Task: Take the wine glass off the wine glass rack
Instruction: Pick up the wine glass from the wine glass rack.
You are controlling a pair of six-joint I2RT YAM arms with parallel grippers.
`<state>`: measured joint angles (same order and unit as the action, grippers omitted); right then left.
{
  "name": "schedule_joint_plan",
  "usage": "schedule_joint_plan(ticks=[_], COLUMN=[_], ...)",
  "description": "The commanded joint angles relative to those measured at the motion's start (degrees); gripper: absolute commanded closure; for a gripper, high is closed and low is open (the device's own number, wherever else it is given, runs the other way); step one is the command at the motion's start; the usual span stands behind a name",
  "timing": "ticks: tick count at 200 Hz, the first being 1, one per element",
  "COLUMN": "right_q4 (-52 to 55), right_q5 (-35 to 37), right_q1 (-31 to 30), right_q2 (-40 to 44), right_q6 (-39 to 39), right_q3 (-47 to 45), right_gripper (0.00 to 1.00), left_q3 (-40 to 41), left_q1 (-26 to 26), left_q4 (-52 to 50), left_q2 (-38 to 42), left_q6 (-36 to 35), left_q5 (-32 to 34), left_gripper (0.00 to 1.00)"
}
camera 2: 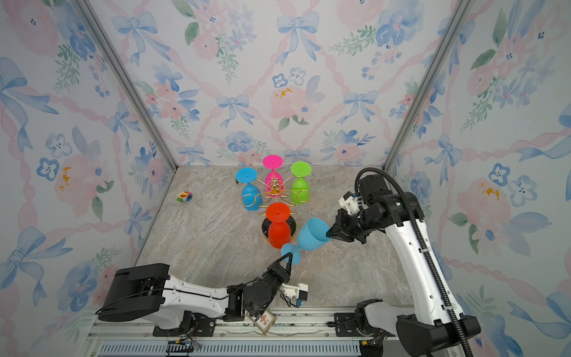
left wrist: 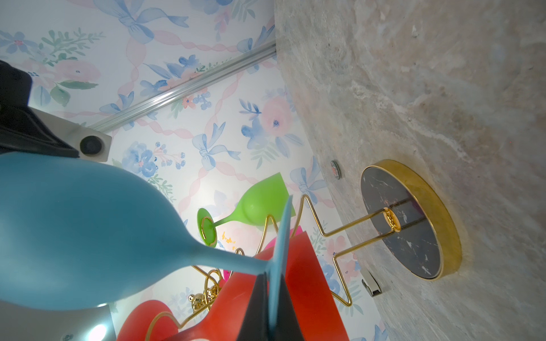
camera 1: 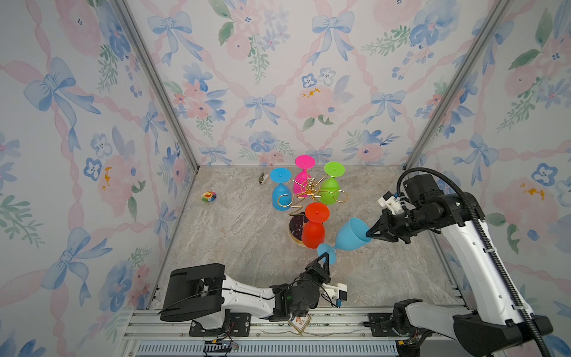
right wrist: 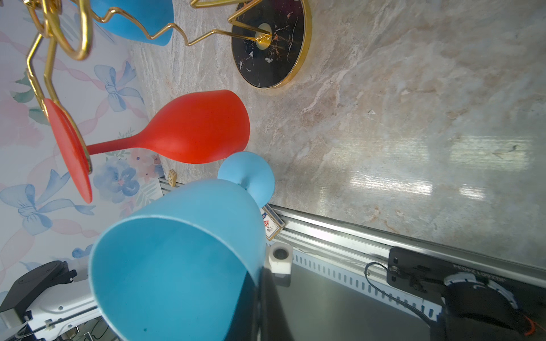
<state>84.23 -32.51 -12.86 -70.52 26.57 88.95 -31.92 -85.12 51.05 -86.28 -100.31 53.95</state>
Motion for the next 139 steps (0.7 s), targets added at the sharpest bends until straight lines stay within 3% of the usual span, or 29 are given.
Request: schedule_joint_plan(ticks=[1,8,35,50,139], right_q4=[-1.5,-1.6,-1.7,-1.7,-0.2], right_q5=[-4.1,-4.1,-3.9,-3.8,-2.2], right_q1=[-0.3,-0.2,0.4,0.8,3.1], right_q2=[0.7,0.9,1.7,2.0,3.2], right_q6=[1.0,1.0,1.1,1.2,0.0], right_q3=[-0.5,-0.6,-0.5,-0.2,-0.6], right_gripper=[1.0,1.0,1.0,1.0,1.0], left_q3=[-0.1,-0.1,0.3,0.8,3.0], left_q1=[-0.3,-0.3,-0.4,-0.6,-0.6], left_q4=[4.1,4.1,4.1,3.9,3.9], left_q2=[-0.6,-0.6,-0.2,0.4,3.3], left_q6=[0.4,0.5,1.6,2.5,7.4], left_q5=[-1.0,-0.9,-0.9,-1.6,-2.8], left_gripper=[1.0,0.98,0.71,0.62,0.5])
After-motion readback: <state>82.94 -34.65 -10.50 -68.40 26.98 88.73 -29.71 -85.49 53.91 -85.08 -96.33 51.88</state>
